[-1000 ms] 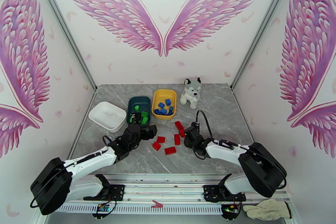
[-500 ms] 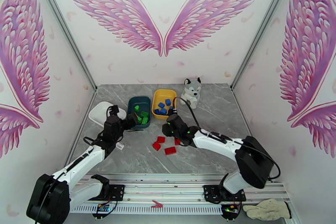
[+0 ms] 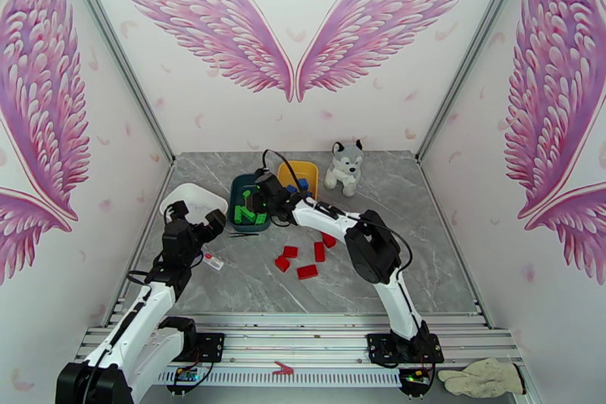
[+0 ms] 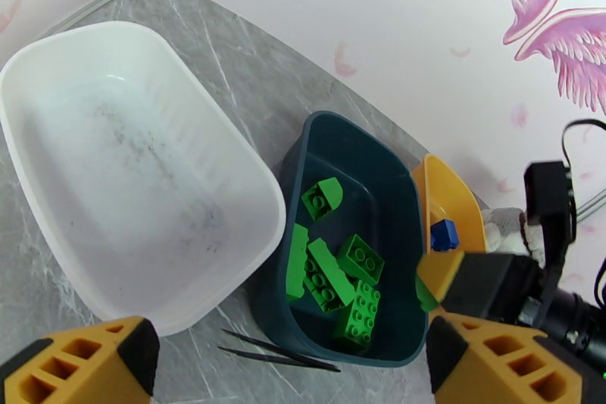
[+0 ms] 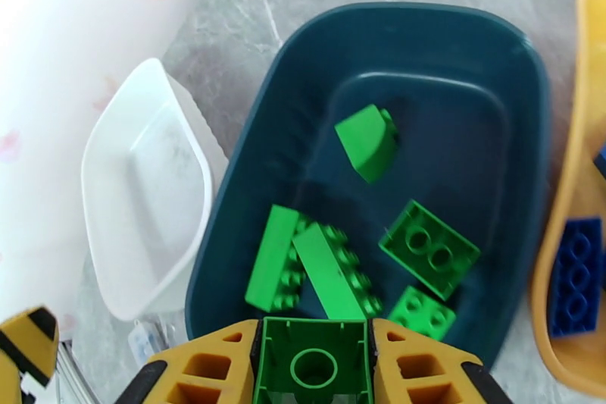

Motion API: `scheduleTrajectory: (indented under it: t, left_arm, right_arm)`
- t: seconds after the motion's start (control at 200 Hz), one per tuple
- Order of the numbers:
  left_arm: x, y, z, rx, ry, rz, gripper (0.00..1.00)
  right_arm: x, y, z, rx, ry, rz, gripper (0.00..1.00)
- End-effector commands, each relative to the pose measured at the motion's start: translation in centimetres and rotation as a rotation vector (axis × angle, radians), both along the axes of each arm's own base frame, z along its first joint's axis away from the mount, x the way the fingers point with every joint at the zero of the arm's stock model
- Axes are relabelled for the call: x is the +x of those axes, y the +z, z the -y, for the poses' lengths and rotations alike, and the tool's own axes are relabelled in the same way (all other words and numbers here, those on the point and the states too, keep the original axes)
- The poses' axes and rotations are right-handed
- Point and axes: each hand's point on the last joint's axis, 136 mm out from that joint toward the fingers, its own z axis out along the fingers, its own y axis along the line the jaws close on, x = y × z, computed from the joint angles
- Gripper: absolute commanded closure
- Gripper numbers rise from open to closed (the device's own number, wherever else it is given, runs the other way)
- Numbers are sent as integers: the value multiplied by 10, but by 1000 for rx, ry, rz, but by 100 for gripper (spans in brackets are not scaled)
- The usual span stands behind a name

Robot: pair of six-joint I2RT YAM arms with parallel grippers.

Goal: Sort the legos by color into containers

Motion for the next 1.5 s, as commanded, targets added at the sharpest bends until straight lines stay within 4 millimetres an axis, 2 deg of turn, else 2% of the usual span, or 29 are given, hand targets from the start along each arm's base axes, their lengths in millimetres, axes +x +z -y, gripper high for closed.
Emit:
scheduleTrajectory:
  t: [0.0,0.14,0.32,0.435,0.545,0.68,0.75,0.86,0.97,1.185,1.32,1.495]
  left_arm:
    - [-13,-15,2,-2,-19,-46,1]
    - [-20,-20,10,-4,-49,-50,1]
    - [-27,-27,31,42,-104,-73,1]
    - [-35,-30,51,100,-160,-84,1]
    - [-44,-31,71,154,-227,-93,2]
    - [-55,-29,96,200,-332,-94,3]
    - [-61,-30,109,230,-384,-91,3]
    - [-72,-39,133,279,-476,-92,3]
    - [-78,-51,154,347,-536,-101,2]
    - [-85,-80,188,488,-650,-119,3]
    - [-86,-93,202,516,-709,-112,3]
    - [-89,-103,223,510,-785,-84,3]
  right_arm:
    - [-4,-2,-10,-20,39,-24,54]
    - [-7,12,-5,-11,40,3,44]
    - [-24,40,19,-4,25,62,42]
    - [-43,55,47,-13,7,98,41]
    - [-67,61,77,-33,-4,119,39]
    - [-99,53,123,-90,-31,127,32]
    - [-118,40,148,-117,-44,118,29]
    - [-148,23,181,-136,-50,96,27]
    - [-173,11,205,-139,-53,67,25]
    - [-211,-1,234,-75,-67,38,18]
    - [-221,-3,245,-66,-82,36,16]
    - [-227,-9,250,-58,-89,26,16]
